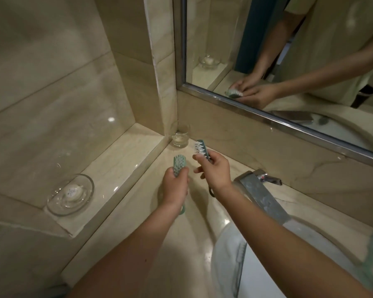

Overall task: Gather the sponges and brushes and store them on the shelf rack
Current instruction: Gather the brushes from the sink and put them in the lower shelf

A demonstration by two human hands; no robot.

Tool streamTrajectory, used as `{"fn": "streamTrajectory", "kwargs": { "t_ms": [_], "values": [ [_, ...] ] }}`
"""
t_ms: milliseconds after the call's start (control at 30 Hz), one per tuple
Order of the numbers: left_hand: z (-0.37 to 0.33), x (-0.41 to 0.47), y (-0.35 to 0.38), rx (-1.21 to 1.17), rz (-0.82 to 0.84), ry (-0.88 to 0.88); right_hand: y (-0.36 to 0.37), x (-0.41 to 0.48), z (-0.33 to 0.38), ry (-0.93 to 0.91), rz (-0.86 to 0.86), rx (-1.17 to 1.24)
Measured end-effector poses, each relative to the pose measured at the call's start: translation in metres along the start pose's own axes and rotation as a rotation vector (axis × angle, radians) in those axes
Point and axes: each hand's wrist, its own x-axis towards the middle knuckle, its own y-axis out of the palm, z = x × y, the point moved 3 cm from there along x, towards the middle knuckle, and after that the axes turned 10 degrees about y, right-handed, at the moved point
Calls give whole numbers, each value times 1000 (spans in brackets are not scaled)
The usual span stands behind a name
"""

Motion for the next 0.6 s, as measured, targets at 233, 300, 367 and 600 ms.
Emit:
{"fn": "streamTrajectory", "kwargs": {
  "t_ms": [233,300,367,600],
  "values": [
    [-37,-58,12,-19,89,81,-41,-73,8,74,-52,262],
    [-40,-80,22,-18,142,81,-61,-92,2,67,-93,295],
    [-41,-103,35,-1,196,86,-83,-112,-6,61,-128,328],
    [-26,-187,82,18,417,85,-164,-174,-47,106,-271,363]
  ]
}}
